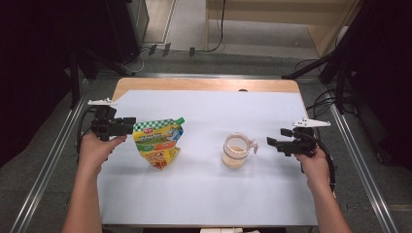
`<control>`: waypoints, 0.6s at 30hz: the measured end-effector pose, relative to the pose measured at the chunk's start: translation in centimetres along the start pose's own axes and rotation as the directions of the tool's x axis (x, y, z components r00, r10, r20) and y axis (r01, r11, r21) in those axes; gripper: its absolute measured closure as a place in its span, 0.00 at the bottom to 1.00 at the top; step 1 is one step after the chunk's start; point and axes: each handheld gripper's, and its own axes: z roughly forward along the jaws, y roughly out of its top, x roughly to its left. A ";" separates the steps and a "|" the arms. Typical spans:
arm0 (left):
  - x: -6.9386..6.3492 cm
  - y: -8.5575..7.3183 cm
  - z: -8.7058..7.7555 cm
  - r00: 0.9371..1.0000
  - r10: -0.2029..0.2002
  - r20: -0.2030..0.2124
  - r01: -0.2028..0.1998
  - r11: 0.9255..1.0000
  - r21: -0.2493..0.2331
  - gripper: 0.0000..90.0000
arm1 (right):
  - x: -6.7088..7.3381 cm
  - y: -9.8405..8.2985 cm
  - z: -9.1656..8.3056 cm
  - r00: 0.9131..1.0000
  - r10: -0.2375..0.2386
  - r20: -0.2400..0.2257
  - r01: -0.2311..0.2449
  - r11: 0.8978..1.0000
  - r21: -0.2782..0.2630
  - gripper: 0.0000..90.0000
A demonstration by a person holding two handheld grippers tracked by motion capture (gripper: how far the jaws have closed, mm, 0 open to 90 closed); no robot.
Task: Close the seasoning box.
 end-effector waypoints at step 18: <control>0.4 -0.4 0.9 1.000 -0.018 -0.021 0.019 1.000 0.022 0.40 | -0.1 -0.3 0.4 1.000 0.002 0.009 -0.002 1.000 0.023 0.27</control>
